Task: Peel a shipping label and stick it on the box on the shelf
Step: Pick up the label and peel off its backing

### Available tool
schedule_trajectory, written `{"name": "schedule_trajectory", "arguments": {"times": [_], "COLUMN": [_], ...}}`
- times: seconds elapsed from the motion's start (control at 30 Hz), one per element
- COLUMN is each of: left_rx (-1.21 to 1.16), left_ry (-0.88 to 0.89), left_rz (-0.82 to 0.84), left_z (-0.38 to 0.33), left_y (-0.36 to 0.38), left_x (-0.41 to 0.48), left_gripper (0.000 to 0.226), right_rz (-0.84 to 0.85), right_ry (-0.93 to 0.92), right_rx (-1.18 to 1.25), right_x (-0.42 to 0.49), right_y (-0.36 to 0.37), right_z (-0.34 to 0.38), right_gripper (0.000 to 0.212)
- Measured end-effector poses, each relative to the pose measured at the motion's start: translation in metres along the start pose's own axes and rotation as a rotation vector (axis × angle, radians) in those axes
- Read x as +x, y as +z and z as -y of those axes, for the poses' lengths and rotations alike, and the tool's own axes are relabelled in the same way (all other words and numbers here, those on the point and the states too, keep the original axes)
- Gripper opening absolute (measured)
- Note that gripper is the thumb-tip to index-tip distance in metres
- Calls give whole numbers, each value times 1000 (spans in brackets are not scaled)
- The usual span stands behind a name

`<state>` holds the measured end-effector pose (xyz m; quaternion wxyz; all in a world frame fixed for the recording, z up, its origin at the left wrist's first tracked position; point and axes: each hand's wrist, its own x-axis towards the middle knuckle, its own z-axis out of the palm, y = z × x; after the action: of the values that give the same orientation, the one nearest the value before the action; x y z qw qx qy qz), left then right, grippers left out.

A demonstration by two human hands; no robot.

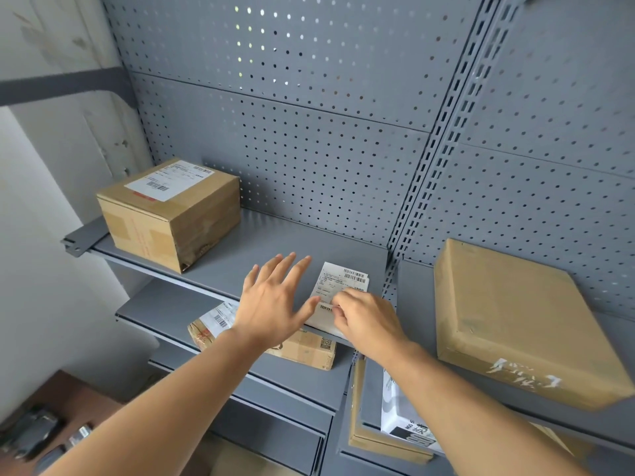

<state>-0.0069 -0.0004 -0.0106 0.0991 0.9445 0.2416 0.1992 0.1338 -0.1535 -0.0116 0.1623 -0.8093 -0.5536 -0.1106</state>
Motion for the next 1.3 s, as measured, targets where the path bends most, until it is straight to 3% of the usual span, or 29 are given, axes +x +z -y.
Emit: {"name": "schedule_trajectory", "arguments": {"times": [0.23, 0.57, 0.97, 1.2, 1.3], "left_rx": [6, -30, 80, 21, -150], "left_ry": [31, 108, 238, 394, 433], "left_rz": [-25, -35, -263, -452, -545], "left_z": [-2, -19, -83, -113, -119], "left_y": [-8, -29, -89, -103, -105], "left_x": [4, 15, 60, 81, 88], "left_gripper": [70, 72, 67, 19, 12], "right_rz": [23, -224, -495, -602, -602], "right_ry": [36, -25, -150, -111, 70], "right_rx": [35, 61, -68, -126, -53], "right_x": [6, 15, 26, 20, 11], "right_y": [-12, -44, -130, -165, -171], "right_z": [0, -7, -20, -31, -37], "right_gripper": [13, 14, 9, 8, 25]}}
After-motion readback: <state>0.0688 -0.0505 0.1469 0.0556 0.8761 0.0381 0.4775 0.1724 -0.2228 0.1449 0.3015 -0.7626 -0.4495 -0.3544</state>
